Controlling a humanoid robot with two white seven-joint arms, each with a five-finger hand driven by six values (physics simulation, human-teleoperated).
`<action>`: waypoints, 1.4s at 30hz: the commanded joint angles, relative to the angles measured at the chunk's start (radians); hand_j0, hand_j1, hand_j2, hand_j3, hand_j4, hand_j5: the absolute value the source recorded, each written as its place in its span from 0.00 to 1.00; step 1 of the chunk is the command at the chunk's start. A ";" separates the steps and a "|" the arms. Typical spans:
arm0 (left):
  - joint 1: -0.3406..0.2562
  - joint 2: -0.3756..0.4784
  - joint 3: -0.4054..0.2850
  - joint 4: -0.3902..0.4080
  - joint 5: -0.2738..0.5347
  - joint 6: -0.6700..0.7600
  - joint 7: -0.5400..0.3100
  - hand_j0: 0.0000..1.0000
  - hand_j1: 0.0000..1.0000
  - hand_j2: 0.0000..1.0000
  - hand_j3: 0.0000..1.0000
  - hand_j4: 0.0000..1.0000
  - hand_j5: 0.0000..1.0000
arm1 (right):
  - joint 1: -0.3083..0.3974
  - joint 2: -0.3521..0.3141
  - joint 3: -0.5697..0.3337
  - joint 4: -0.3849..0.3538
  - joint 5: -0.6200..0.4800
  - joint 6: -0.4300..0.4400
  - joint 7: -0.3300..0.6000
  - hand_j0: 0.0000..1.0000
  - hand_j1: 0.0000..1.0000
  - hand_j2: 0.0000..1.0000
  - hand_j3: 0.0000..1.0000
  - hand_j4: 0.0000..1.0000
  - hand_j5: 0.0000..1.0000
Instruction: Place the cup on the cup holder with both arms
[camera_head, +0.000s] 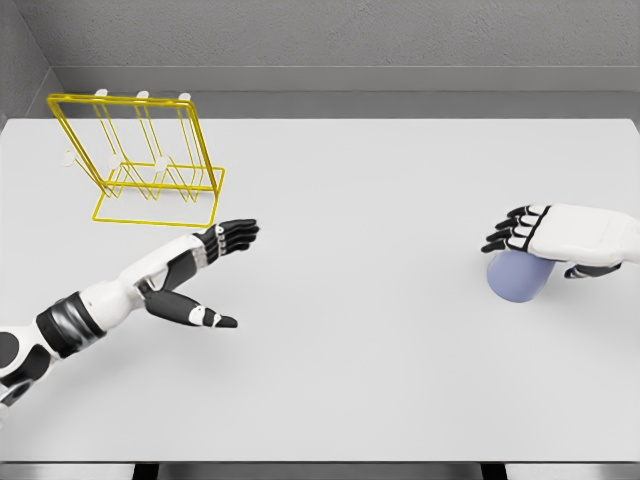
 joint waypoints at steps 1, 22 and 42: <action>-0.002 -0.003 0.000 0.033 0.023 0.041 0.002 1.00 1.00 1.00 1.00 1.00 1.00 | 0.000 -0.002 -0.001 -0.003 -0.005 0.001 0.015 0.90 0.90 0.90 0.90 0.90 0.90; -0.034 -0.093 -0.005 0.184 0.014 0.040 0.000 1.00 1.00 1.00 1.00 1.00 1.00 | -0.009 0.005 -0.043 -0.018 -0.009 0.001 0.056 0.76 0.76 0.76 0.76 0.76 0.76; -0.040 -0.099 -0.003 0.202 0.014 0.038 0.000 1.00 1.00 1.00 1.00 1.00 1.00 | -0.018 0.005 -0.115 -0.176 -0.009 0.001 0.064 0.61 0.61 0.61 0.61 0.61 0.61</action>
